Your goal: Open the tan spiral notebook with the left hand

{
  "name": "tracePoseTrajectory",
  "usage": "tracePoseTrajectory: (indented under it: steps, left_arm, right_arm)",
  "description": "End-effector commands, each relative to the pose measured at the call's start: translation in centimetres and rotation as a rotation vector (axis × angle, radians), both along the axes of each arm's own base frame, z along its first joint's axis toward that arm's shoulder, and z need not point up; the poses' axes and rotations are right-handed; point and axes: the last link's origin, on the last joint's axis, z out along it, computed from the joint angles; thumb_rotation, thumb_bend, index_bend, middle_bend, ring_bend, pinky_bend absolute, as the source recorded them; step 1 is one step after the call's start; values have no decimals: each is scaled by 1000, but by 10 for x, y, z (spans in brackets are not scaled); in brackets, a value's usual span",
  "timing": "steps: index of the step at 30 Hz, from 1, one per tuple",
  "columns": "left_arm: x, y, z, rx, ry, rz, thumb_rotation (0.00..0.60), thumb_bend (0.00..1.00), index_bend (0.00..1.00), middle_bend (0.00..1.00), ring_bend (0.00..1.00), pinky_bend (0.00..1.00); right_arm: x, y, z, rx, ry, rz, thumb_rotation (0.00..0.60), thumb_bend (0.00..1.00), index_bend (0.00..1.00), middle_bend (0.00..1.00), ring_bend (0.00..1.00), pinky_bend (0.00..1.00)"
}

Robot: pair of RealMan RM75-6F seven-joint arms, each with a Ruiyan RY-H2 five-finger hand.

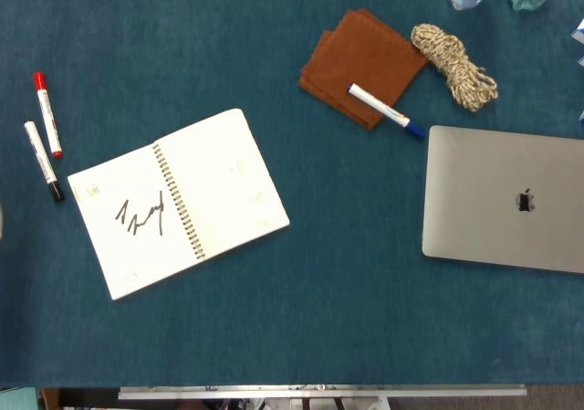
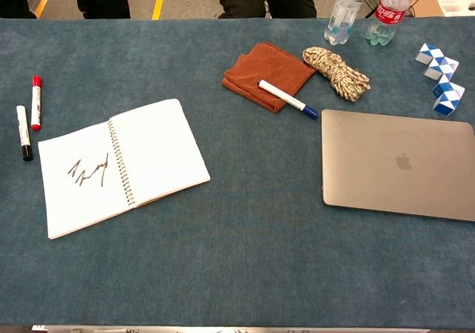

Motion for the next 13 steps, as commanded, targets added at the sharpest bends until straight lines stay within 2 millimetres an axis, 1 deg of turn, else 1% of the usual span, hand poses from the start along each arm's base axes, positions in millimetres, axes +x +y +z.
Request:
tracePoseTrajectory:
  steps: [1, 6, 13]
  left_arm:
    - [-1, -7, 4, 8, 5, 5, 600, 451, 102, 2, 0, 0]
    - [3, -13, 5, 11, -4, -13, 600, 451, 102, 7, 0, 0]
    - [8, -13, 3, 3, -9, -42, 600, 451, 103, 7, 0, 0]
  right_arm:
    - [3, -1, -1, 3, 0, 13, 600, 204, 138, 175, 99, 178]
    - [4, -2, -3, 5, -5, 28, 600, 204, 138, 175, 99, 178]
    - [5, -3, -5, 7, -11, 40, 600, 204, 138, 175, 99, 178]
